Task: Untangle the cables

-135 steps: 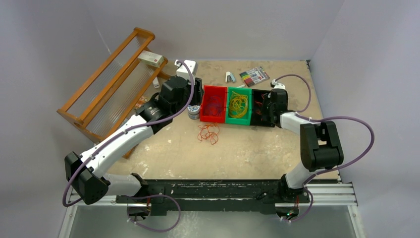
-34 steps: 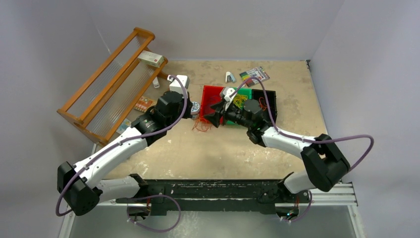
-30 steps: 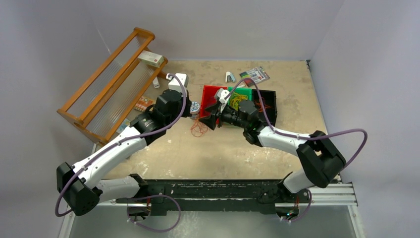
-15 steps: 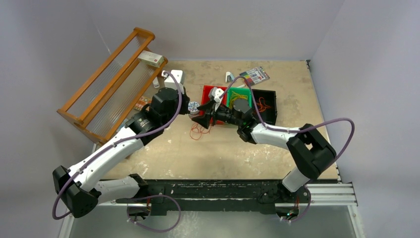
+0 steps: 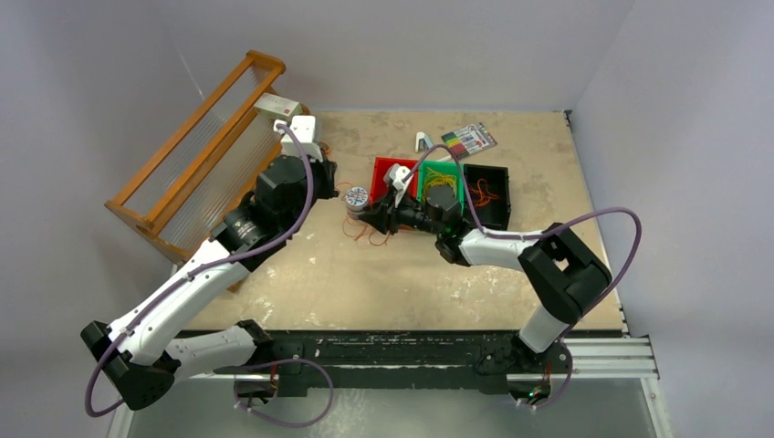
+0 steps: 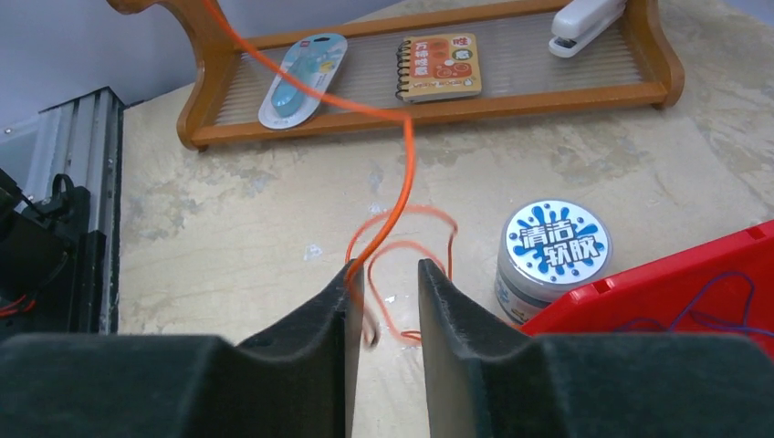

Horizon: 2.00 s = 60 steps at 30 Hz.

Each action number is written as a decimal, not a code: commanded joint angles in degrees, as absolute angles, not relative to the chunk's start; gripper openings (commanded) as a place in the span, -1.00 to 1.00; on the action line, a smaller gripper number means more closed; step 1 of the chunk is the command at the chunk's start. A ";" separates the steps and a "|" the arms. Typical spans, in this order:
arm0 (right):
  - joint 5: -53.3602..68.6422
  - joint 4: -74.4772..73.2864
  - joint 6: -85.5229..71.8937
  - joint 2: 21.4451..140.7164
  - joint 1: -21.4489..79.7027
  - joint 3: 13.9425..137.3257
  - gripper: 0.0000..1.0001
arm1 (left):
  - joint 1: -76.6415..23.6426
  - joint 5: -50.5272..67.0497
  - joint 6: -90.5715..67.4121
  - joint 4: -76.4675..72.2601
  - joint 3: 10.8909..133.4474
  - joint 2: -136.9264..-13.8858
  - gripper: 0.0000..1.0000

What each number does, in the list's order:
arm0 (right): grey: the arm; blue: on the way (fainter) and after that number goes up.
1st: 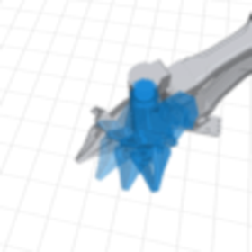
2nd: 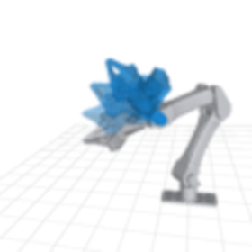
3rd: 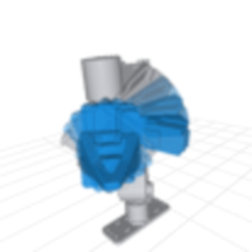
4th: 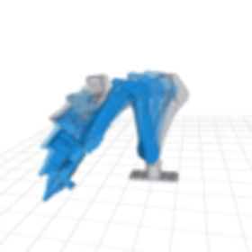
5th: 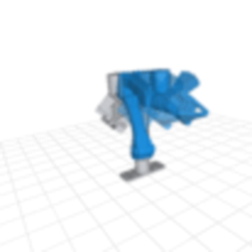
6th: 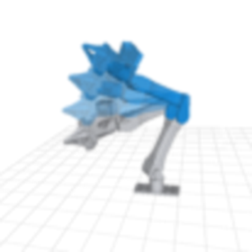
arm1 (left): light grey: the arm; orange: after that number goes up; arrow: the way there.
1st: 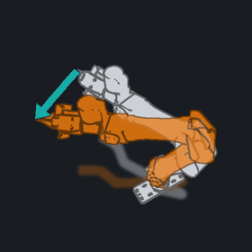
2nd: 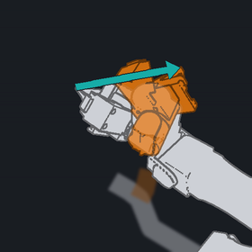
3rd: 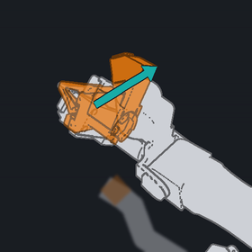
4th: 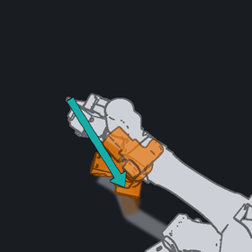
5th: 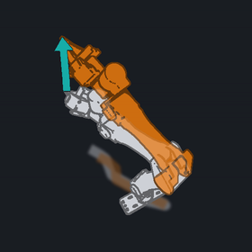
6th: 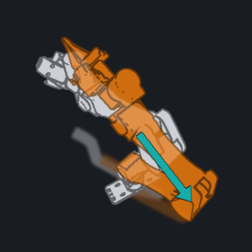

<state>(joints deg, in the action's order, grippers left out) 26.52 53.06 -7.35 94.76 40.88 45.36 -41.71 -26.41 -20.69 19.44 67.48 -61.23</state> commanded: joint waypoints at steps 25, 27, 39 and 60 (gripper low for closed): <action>3.00 32.43 -11.98 72.63 40.39 52.82 -1.00 | -41.84 -31.50 -24.91 18.35 63.43 -61.43 -0.19; 0.47 31.69 -12.34 71.32 39.67 52.82 -1.00 | -41.84 -31.30 -25.09 18.22 63.18 -61.44 -0.15; -4.40 24.99 -15.80 63.94 29.58 50.39 -1.00 | -41.83 -28.86 -26.89 16.05 60.54 -65.66 -0.10; -12.02 5.48 -20.32 59.01 14.68 48.68 -1.00 | -41.79 -21.00 -31.26 7.04 51.63 -76.12 -0.11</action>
<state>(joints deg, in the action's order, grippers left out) -13.78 7.60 -18.02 56.82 16.49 48.25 -41.71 -23.44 -29.76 11.90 52.36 -74.72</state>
